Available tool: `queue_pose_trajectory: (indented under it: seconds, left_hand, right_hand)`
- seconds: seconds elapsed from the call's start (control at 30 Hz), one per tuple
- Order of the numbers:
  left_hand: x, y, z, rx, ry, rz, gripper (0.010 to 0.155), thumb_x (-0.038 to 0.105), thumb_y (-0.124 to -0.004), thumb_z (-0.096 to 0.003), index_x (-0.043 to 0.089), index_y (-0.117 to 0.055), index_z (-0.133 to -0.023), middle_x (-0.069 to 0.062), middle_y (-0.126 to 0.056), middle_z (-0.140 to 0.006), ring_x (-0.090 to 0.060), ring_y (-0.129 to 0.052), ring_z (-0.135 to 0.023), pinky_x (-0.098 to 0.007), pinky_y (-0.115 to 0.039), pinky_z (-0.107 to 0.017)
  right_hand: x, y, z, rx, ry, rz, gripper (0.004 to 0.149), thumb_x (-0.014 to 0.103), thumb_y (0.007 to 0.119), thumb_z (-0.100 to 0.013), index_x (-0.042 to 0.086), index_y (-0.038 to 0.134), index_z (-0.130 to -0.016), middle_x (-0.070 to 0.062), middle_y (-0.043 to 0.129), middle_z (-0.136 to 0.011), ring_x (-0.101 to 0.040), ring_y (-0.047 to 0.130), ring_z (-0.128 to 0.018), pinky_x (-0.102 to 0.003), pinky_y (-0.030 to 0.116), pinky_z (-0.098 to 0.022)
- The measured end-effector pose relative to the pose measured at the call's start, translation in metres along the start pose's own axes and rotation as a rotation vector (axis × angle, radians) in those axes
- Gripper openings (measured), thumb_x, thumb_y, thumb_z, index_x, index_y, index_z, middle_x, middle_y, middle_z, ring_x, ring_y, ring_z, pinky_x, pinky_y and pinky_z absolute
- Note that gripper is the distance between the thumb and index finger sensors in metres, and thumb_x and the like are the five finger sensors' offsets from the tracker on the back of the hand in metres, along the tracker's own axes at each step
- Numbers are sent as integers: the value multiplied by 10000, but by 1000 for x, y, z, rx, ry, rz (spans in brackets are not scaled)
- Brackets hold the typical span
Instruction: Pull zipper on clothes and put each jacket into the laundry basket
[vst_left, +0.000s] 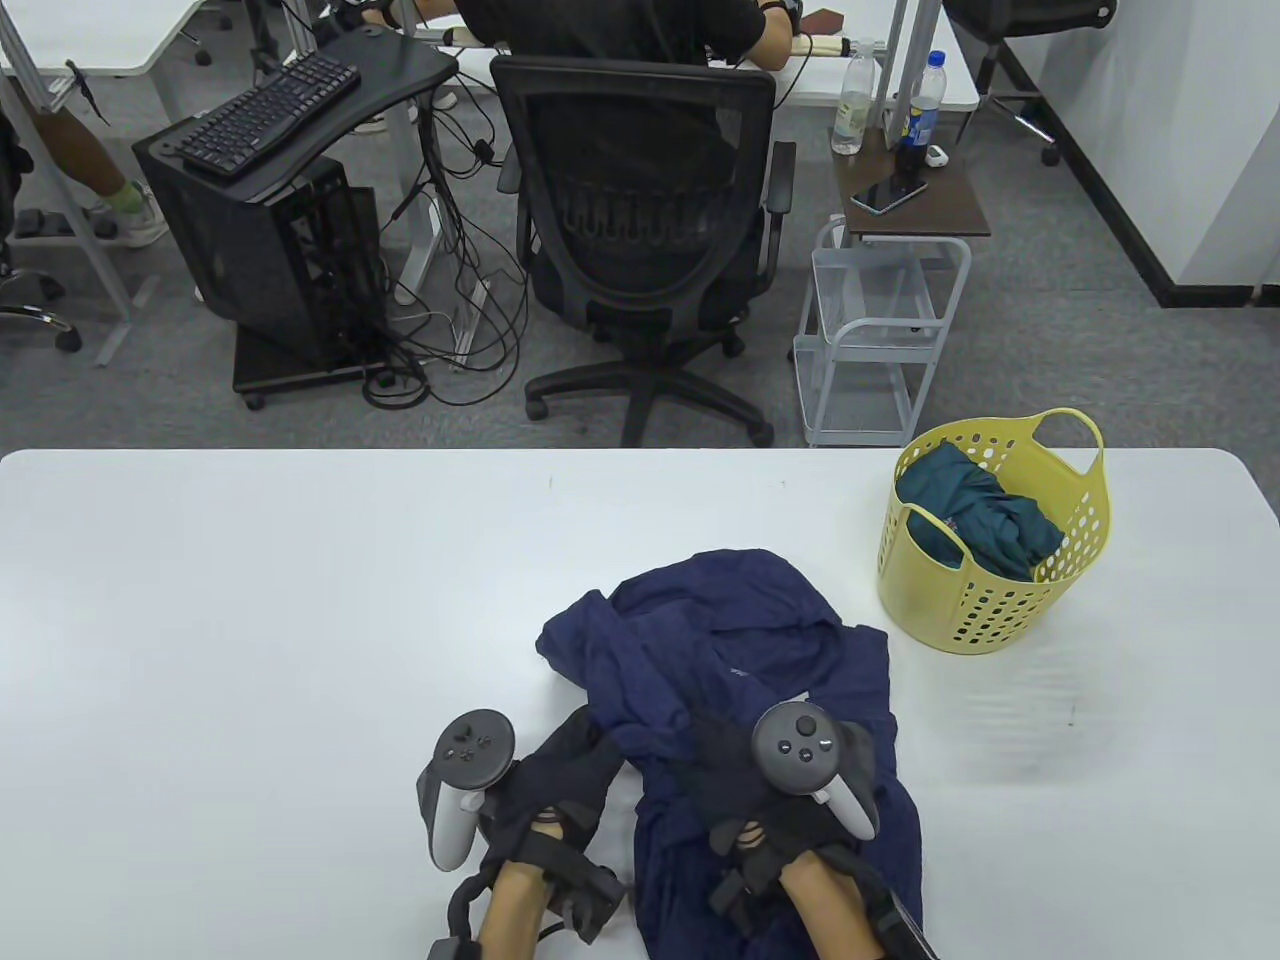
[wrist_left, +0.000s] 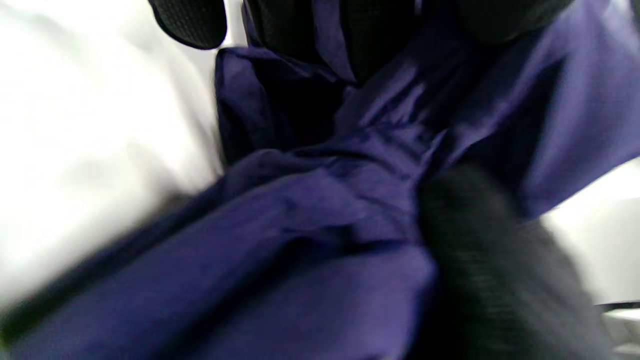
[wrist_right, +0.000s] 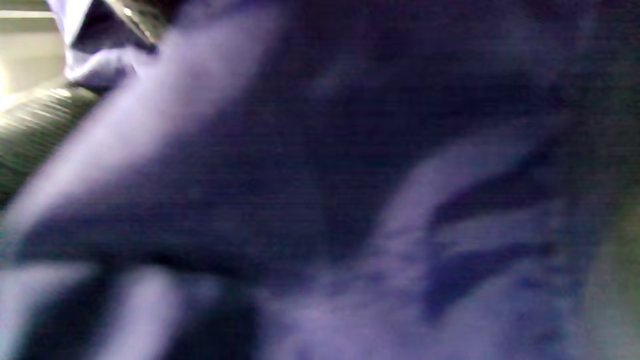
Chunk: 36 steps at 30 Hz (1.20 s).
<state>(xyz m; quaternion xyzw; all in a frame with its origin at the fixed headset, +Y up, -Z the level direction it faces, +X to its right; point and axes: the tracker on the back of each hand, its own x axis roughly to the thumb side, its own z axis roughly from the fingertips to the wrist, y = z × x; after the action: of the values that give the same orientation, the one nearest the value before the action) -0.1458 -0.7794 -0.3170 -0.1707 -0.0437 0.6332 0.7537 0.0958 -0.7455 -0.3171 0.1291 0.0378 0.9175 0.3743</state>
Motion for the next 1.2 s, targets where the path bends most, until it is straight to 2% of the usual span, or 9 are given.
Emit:
queue_pose_trajectory:
  seconds: [0.2, 0.4, 0.63, 0.73, 0.8, 0.97, 1.03, 1.1, 1.2]
  left_hand:
    - [-9, 1, -3, -67, 0, 163, 434, 549, -623, -450, 503, -631, -881, 212, -725, -1092, -271, -581, -1086, -569, -571, -730]
    - [-6, -3, -6, -87, 6, 145, 450, 536, -584, -439, 509, -569, -888, 275, -910, -776, -152, -764, -981, -551, -599, -726]
    - [12, 10, 0, 47, -6, -161, 449, 528, -625, -437, 438, -646, -877, 167, -928, -472, -151, -870, -694, -583, -631, -675]
    - [27, 15, 9, 190, -30, -446, 485, 582, -611, -408, 433, -685, -863, 172, -929, -385, -147, -899, -598, -578, -672, -640]
    - [36, 13, 15, 232, -69, -597, 639, 700, -615, -329, 385, -693, -880, 149, -925, -366, -173, -893, -571, -615, -663, -619]
    - [58, -11, 25, 153, -70, -1000, 994, 843, -724, -159, 336, -552, -996, 145, -873, -511, -195, -829, -650, -664, -630, -632]
    - [60, -21, 25, 145, -22, -1118, 1030, 839, -761, -146, 337, -510, -1010, 163, -852, -540, -183, -820, -663, -664, -628, -641]
    - [58, -33, 20, 149, 40, -1221, 994, 783, -838, -191, 315, -509, -1003, 169, -841, -542, -174, -826, -647, -659, -638, -636]
    - [54, -37, 16, 313, 80, -1299, 684, 567, -822, -359, 337, -585, -958, 182, -863, -547, -159, -851, -657, -647, -646, -641]
  right_hand:
    - [2, -4, -1, -44, 62, 48, 448, 407, 721, -536, 316, 761, -974, 24, 908, -906, -297, 897, -772, -529, 709, -606]
    - [0, -24, 4, -130, 89, 67, 411, 388, 743, -530, 309, 809, -927, 56, 963, -751, -275, 920, -711, -519, 719, -596]
    - [-5, -35, 10, -207, 96, 129, 408, 378, 743, -528, 310, 805, -925, 59, 952, -727, -279, 900, -722, -536, 699, -612]
    - [-7, -39, 12, -230, 102, 137, 406, 380, 739, -528, 307, 807, -922, 60, 952, -715, -276, 901, -713, -539, 697, -614]
    - [-9, -43, 15, -254, 97, 104, 404, 380, 734, -531, 302, 810, -919, 61, 956, -698, -276, 905, -703, -544, 696, -614]
    - [-4, -49, 23, -285, 20, -13, 404, 385, 728, -539, 326, 801, -932, 59, 961, -669, -289, 891, -712, -581, 667, -628]
    - [3, -46, 26, -256, -68, -62, 423, 399, 730, -542, 358, 781, -960, 45, 946, -699, -312, 834, -783, -630, 609, -652]
    - [15, -33, 27, -147, -180, -72, 452, 433, 737, -542, 375, 769, -989, -8, 836, -943, -391, 606, -997, -678, 500, -688]
    - [27, -2, 22, 91, -168, 197, 538, 486, 749, -533, 373, 672, -1053, 25, 646, -1166, -385, 482, -1085, -666, 449, -721]
